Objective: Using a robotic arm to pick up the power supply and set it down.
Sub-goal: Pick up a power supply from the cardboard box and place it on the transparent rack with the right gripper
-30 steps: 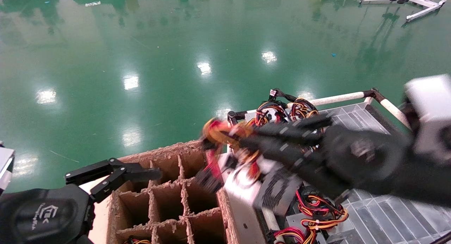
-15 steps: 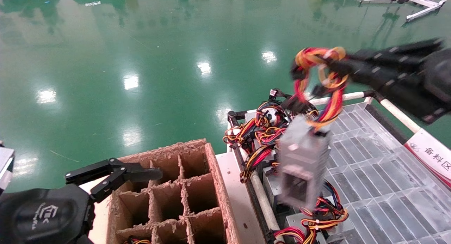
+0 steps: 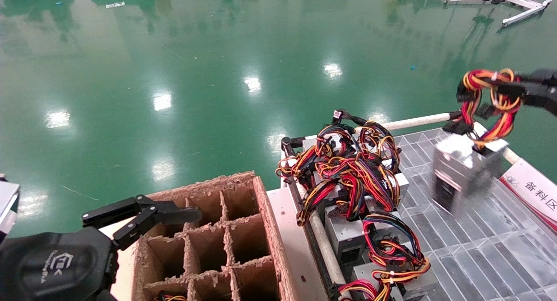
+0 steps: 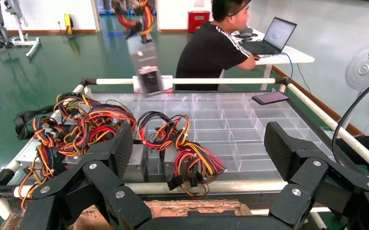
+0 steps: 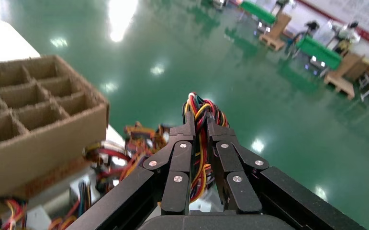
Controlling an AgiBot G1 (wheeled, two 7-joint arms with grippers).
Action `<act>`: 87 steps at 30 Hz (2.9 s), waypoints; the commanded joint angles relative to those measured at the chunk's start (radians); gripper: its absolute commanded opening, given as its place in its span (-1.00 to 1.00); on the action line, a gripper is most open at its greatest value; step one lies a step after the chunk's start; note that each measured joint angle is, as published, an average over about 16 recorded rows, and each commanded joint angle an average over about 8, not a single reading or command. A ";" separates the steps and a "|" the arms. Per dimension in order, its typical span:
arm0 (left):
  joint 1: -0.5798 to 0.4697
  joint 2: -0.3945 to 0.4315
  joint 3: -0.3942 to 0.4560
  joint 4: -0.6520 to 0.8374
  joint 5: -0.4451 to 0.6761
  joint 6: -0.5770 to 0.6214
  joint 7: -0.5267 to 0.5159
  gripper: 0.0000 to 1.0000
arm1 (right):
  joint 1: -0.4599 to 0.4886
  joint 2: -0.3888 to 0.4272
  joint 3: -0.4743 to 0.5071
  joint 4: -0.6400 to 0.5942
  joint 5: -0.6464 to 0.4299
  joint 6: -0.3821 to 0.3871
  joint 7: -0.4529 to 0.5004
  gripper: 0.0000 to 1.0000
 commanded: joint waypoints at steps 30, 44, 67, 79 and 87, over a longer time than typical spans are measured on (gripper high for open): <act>0.000 0.000 0.001 0.000 0.000 0.000 0.000 1.00 | 0.139 -0.287 -0.157 -0.224 -0.355 -0.008 -0.171 -1.00; 0.000 0.000 0.001 0.000 -0.001 0.000 0.000 1.00 | 0.075 -0.370 -0.131 -0.430 -0.310 -0.001 -0.325 -1.00; 0.000 -0.001 0.001 0.000 -0.001 -0.001 0.001 1.00 | -0.353 -0.437 0.202 -0.685 0.171 0.019 -0.480 -1.00; 0.000 -0.001 0.002 0.000 -0.001 -0.001 0.001 1.00 | -0.561 -0.545 0.362 -0.715 0.386 0.087 -0.523 -1.00; 0.000 -0.001 0.002 0.000 -0.001 -0.001 0.001 1.00 | -0.637 -0.565 0.417 -0.663 0.460 0.028 -0.531 -1.00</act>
